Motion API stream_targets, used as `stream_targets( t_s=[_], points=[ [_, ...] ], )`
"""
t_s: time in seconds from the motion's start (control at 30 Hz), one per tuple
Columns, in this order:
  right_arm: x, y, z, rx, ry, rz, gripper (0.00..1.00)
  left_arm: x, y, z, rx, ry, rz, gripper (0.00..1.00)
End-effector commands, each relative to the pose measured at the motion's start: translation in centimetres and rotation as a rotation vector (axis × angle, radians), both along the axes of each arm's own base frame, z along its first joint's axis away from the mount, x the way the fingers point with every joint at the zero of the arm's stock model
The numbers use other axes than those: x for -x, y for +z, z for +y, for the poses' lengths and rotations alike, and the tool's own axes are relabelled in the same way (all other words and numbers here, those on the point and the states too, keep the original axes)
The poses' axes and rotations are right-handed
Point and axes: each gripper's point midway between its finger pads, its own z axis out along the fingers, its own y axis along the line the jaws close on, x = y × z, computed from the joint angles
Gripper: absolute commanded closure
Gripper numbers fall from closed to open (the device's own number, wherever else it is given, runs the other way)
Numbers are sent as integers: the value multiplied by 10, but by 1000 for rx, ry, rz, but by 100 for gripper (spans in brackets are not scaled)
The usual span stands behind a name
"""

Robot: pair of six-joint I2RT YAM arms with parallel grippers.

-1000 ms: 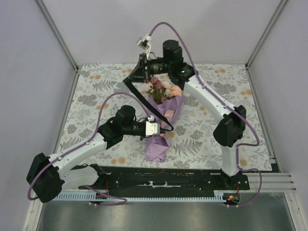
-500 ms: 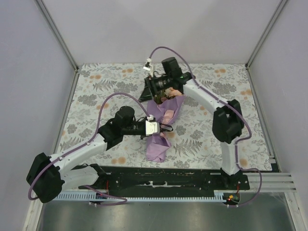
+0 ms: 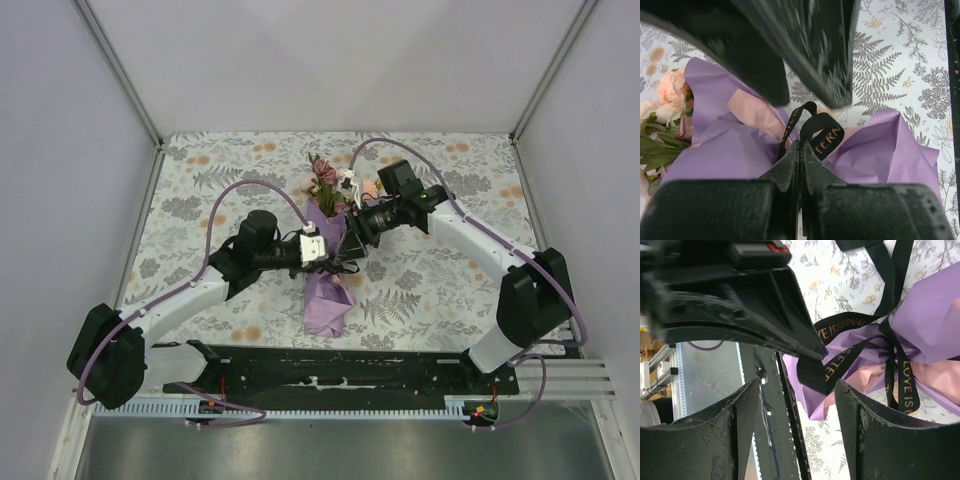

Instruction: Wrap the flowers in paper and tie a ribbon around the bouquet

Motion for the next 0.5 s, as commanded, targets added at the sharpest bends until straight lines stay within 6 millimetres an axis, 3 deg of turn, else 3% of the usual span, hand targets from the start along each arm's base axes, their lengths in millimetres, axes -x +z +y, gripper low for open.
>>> stream_targets(
  t_s=[0.0,0.17,0.23,0.33,0.37,0.4,0.43,0.47],
  points=[
    [-9,-26,14,50,9,-40,31,-10,27,-9,58,-21,-54,98],
    [-18,-46,17,103,-12,-34,36,-16,32,-7,61,-9,-68,98],
    [-19,-45,19,98,-8,-35,50,-17,32,-5,57,-5,-71,98],
    [-21,-40,22,81,-13,-42,92,-19,31,-3,50,3,-65,98],
    [-21,-37,22,75,-16,-46,100,-20,30,-2,40,9,-59,96],
    [-23,-35,23,69,-16,-53,100,-21,32,1,34,23,-47,86],
    [-23,-34,23,69,-17,-52,100,-21,32,8,16,38,-24,67],
    [-23,-34,23,71,-19,-53,100,-23,32,21,-5,63,10,56]
  ],
)
